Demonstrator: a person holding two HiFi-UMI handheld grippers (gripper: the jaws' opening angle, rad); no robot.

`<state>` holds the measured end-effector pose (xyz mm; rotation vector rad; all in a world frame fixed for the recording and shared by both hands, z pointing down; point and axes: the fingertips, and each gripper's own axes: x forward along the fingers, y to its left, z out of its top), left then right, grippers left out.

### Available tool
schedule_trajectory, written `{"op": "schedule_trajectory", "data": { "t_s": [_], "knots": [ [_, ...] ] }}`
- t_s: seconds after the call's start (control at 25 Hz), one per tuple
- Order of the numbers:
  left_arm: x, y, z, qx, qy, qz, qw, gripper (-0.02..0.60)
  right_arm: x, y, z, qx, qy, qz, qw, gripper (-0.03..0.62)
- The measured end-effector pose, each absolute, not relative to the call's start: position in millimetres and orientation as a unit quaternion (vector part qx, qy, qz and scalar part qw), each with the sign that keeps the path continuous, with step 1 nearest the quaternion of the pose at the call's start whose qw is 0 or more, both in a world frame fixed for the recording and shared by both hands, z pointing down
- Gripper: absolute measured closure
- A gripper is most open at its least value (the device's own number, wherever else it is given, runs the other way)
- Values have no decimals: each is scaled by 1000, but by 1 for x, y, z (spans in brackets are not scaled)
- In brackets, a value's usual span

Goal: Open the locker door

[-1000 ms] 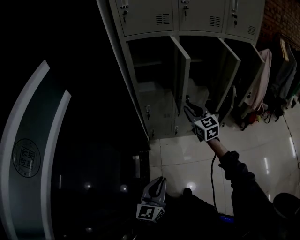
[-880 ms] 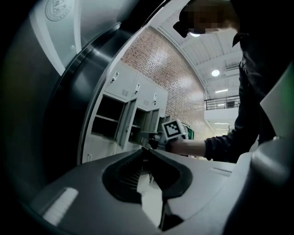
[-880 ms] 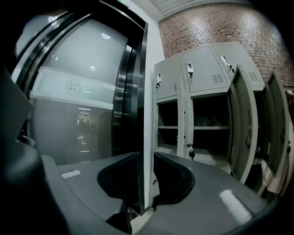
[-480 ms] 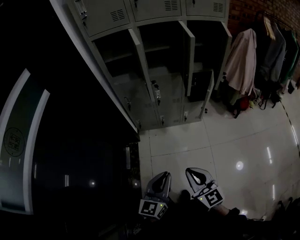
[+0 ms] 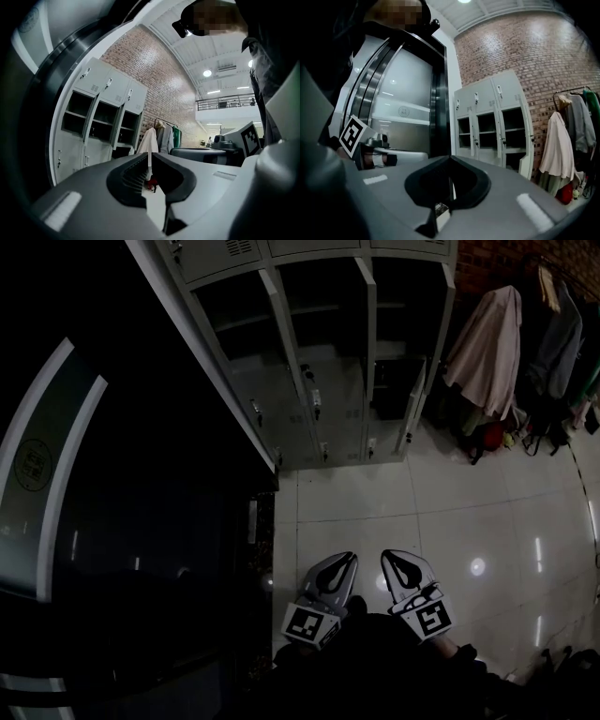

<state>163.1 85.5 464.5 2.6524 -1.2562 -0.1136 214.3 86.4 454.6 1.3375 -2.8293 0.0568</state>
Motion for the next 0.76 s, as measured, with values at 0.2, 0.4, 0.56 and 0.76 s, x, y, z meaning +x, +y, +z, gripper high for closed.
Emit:
{"op": "schedule_trajectory", "data": {
  "t_s": [0.2,0.4,0.56,0.76],
  "knots": [
    [171,96,467,896,-429,-37,105,540,207,96,445,417,-909,15,-16,594],
    [172,103,462,896,-432,-37,95,540,204,103,444,405,-914,18,-15,594],
    [166,107,456,893,-439,-41,89,542,202,106,440,399,-917,13,-13,594],
    [160,117,458,891,-444,-35,85,545,195,114,439,391,-920,8,-16,594]
  ]
}}
